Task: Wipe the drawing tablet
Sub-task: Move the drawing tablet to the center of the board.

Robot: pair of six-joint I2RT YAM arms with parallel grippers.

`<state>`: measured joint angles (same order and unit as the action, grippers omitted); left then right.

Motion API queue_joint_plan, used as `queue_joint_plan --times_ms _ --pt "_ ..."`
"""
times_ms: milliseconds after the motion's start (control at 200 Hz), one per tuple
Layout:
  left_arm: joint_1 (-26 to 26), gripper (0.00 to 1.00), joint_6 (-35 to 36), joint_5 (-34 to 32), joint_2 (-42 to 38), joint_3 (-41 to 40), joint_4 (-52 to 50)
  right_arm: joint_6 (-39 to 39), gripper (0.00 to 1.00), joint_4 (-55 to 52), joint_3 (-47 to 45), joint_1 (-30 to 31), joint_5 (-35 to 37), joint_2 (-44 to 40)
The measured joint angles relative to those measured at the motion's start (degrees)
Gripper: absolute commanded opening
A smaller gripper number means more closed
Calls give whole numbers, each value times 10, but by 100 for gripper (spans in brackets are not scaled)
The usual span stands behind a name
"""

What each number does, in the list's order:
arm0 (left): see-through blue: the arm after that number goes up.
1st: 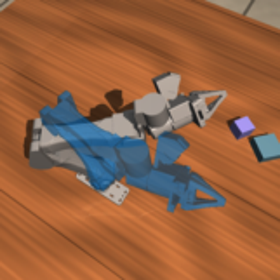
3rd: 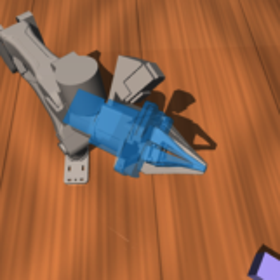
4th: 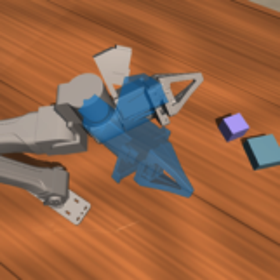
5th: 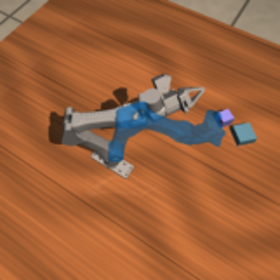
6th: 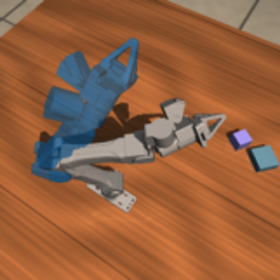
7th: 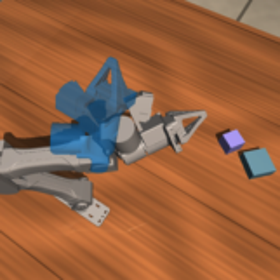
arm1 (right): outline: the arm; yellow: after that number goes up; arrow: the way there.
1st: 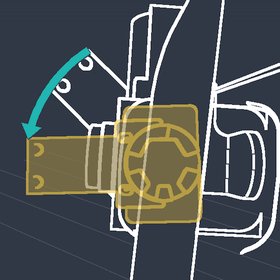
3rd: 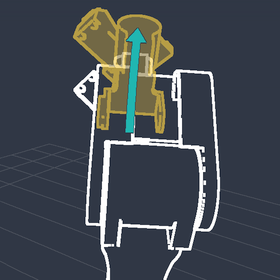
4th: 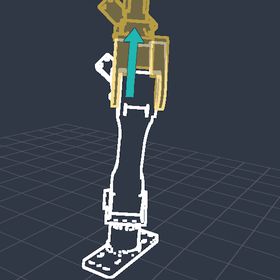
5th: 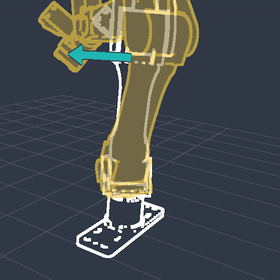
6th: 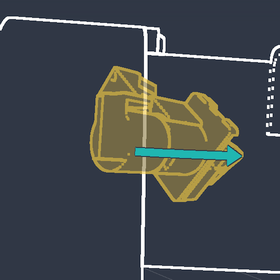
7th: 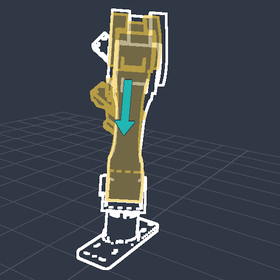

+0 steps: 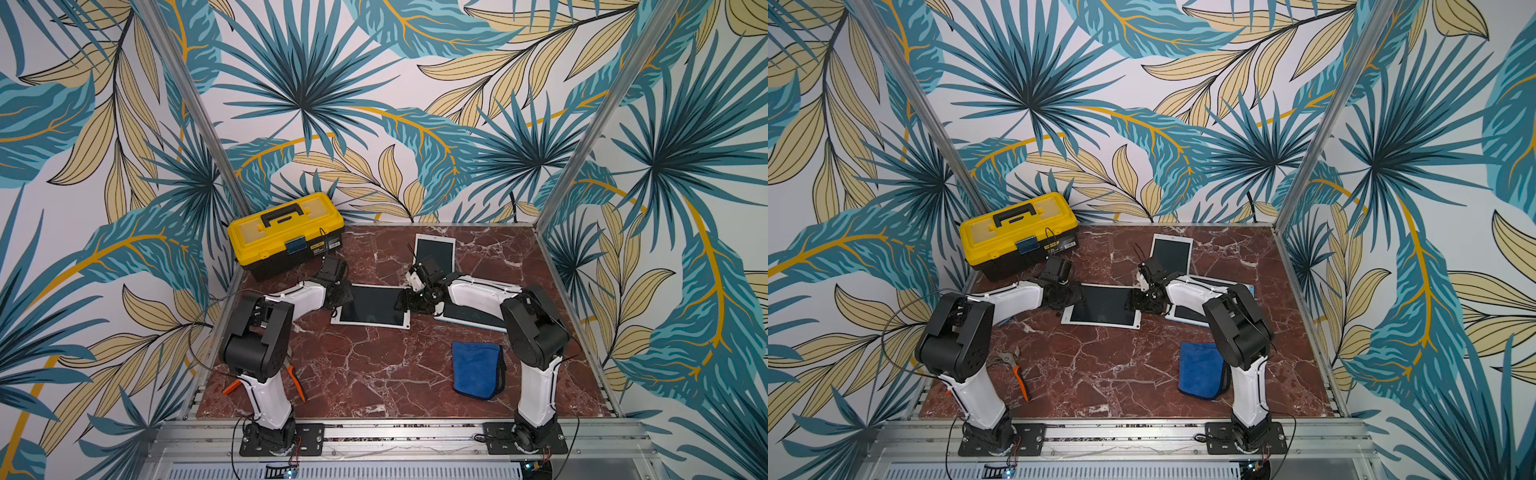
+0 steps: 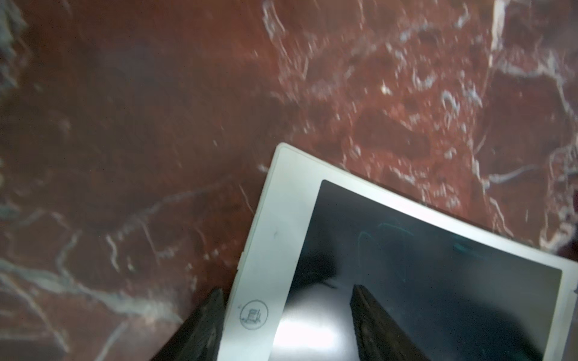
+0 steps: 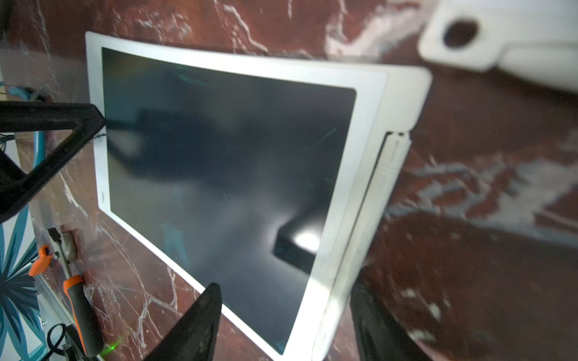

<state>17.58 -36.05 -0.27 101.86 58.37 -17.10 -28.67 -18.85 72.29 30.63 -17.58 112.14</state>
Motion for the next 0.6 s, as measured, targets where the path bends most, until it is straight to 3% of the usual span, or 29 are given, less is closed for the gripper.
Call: queue_joint_plan --times_ms 401,601 --pt "148 66 -48 16 -113 -121 -20 -8 67 -9 -221 0 28 -186" --pt "212 66 -79 5 -133 -144 -17 -22 67 -23 -287 2 37 -255"
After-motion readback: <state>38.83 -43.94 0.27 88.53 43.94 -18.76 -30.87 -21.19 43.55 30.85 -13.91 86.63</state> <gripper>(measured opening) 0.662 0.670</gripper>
